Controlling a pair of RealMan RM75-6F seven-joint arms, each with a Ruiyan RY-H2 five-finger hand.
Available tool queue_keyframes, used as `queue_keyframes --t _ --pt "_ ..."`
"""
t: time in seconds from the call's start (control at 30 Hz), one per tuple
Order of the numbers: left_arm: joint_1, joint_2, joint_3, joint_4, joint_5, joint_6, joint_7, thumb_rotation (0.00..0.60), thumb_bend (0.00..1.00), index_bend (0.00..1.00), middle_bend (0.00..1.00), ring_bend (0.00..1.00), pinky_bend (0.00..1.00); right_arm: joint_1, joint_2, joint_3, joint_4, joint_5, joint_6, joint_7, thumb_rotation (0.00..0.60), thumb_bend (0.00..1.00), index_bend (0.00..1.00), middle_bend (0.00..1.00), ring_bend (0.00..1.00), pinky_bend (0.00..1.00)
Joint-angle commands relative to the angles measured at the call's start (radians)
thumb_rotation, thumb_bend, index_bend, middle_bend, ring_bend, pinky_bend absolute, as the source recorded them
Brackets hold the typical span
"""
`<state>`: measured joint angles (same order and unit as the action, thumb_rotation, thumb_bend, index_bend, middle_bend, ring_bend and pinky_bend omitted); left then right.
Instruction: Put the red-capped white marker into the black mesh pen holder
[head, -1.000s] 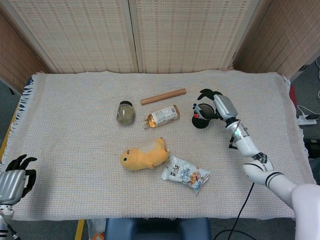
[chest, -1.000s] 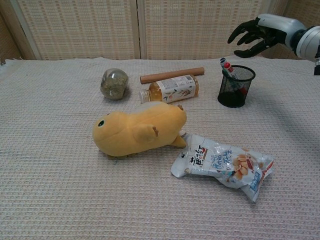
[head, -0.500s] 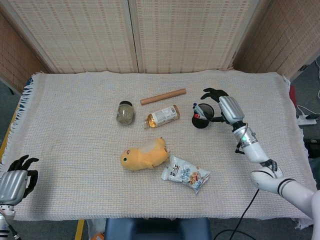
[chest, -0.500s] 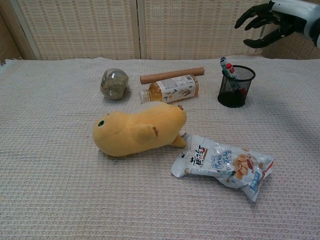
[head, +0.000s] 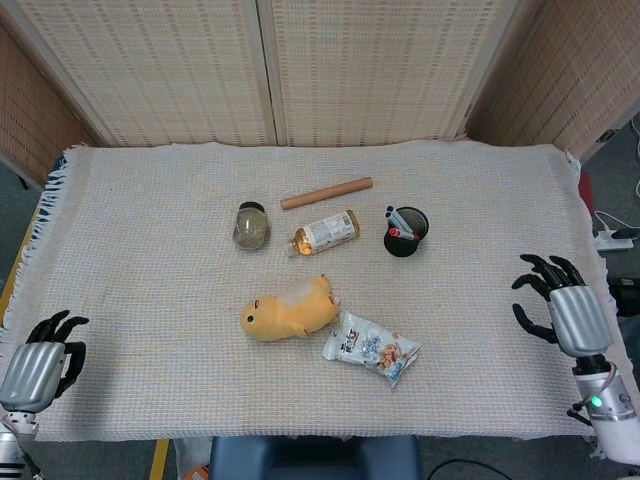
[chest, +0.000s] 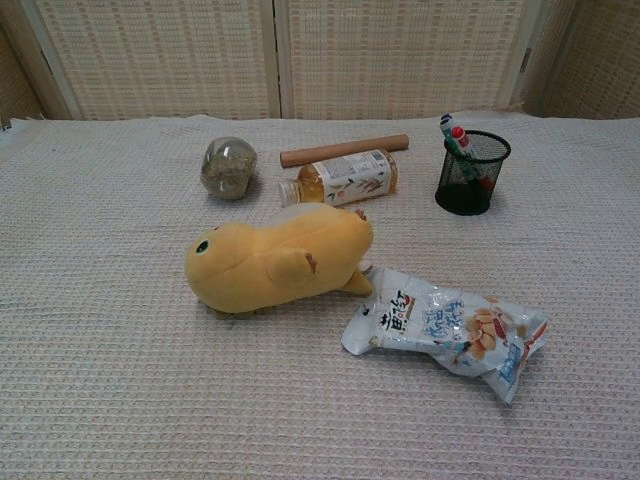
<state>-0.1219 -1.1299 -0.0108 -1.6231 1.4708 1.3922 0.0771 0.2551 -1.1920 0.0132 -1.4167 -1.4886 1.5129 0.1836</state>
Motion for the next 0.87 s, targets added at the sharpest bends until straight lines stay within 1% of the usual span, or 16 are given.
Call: queue_keyframes --t 0.03,0.23,0.3,0.33,0.43,0.87 --pt "-0.001 -0.001 0.0 0.002 -0.002 -0.003 0.001 0.6 0.59 0.36 0.21 0.09 0.16 -0.068 -0.039 -0.03 0.076 -0.016 0.057 0.005 0.6 0.29 0.47 0.18 0.27 0.16" --pt "-0.002 -0.003 0.0 0.005 -0.007 -0.007 0.004 0.6 0.59 0.36 0.21 0.09 0.16 -0.136 -0.124 -0.033 0.216 0.01 0.072 0.112 0.6 0.29 0.48 0.18 0.28 0.16" --pt "-0.003 -0.005 0.0 0.006 -0.009 -0.009 0.006 0.6 0.59 0.36 0.21 0.09 0.16 -0.138 -0.135 -0.041 0.261 0.001 0.054 0.121 0.6 0.29 0.49 0.18 0.28 0.16" --pt "-0.003 -0.006 0.0 0.007 -0.01 -0.01 0.008 0.6 0.59 0.36 0.21 0.09 0.16 -0.139 -0.136 -0.035 0.271 0.002 0.052 0.127 0.6 0.29 0.49 0.18 0.28 0.16" --pt "-0.005 -0.01 0.002 0.01 -0.012 -0.015 0.016 0.6 0.59 0.36 0.21 0.09 0.16 -0.144 -0.143 -0.015 0.277 -0.004 0.075 0.148 0.6 0.29 0.49 0.18 0.28 0.17" --pt "-0.003 -0.01 0.0 0.012 -0.013 -0.009 0.017 0.6 0.59 0.36 0.21 0.09 0.16 -0.153 -0.142 0.002 0.284 -0.011 0.036 0.14 0.6 0.29 0.51 0.18 0.29 0.17"
